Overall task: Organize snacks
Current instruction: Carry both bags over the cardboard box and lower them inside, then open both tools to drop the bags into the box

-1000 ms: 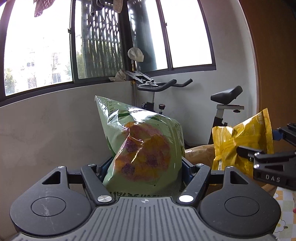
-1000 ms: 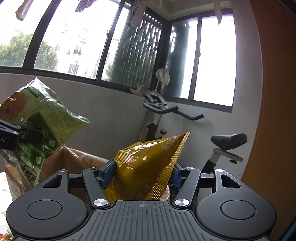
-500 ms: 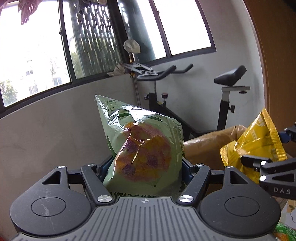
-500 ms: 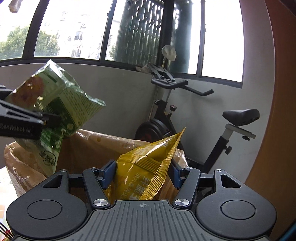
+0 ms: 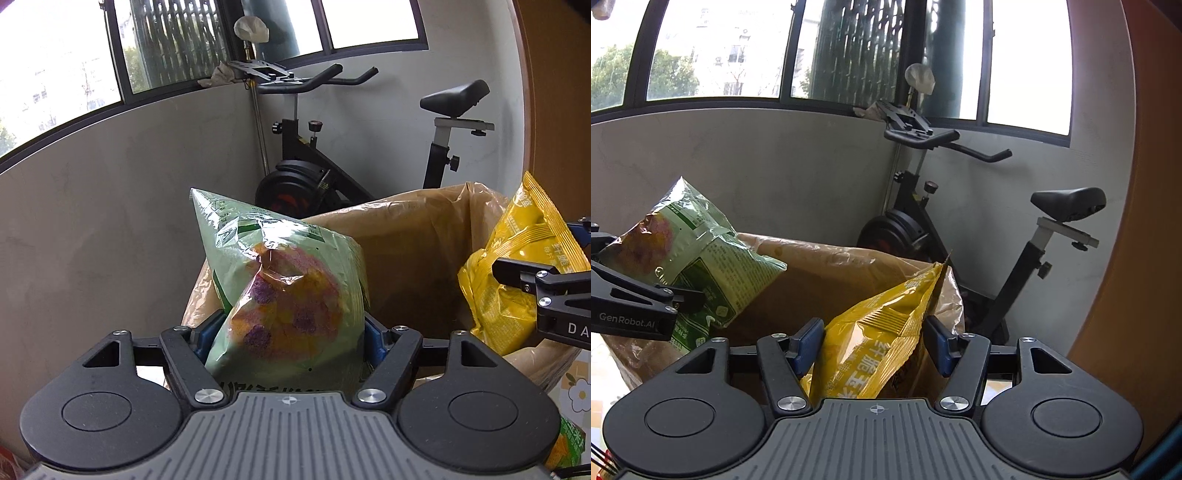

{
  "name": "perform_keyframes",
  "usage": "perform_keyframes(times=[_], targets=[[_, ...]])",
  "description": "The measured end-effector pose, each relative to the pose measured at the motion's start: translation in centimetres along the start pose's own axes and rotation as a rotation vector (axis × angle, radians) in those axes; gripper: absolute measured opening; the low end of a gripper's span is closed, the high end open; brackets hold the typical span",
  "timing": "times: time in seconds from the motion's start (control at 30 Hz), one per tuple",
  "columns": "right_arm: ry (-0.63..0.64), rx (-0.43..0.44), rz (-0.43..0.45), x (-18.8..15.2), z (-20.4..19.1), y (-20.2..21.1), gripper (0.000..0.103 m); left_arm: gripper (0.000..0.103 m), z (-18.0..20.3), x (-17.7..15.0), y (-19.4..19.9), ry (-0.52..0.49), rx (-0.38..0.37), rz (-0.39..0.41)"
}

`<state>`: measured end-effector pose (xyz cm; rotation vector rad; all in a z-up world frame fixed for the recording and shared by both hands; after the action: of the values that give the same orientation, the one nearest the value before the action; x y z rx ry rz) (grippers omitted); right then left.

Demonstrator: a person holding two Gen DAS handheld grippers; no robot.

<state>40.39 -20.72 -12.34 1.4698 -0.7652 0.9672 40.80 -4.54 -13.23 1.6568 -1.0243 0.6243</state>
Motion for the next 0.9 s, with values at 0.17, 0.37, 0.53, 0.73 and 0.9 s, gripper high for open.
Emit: perform_keyframes(times=[0.17, 0.37, 0.53, 0.73, 0.9], targets=[[0.010, -0.019, -0.019, -0.7, -0.1, 0.1, 0.052, 0.084, -0.6, -0.1, 0.3, 0.022, 0.002, -0.003], [0.013, -0.025, -0.027, -0.8, -0.4, 1.0, 0.053, 0.085, -2.0, -0.8, 1.1, 0.094, -0.013, -0.011], [0.002, -0.016, -0.010, -0.8, -0.6, 3.1, 0.054, 0.085, -3.5, -0.9, 3.2, 0.158, -0.023, 0.016], [-0.065, 0.009, 0.044, -0.8, -0.1, 6.9, 0.055, 0.085, -6.4, -1.3, 6.7, 0.235, -0.038, 0.083], [-0.143, 0.040, 0.060, -2.1, 0.4, 9.3, 0.055, 0.085, -8.0, -2.8, 9.2, 0.289, -0.070, 0.103]])
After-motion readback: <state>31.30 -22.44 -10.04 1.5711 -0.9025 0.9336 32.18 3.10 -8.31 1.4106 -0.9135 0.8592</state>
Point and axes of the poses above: each gripper's, at about its wrist camera, not at the fingertips, and y roughly against the way its jaws point, z to its right, x to its top, the point moved 8 cm from there along -y, roughly the way its jaws point, and after that the axes turned 7 degrees about x, right-handed, at the moved point
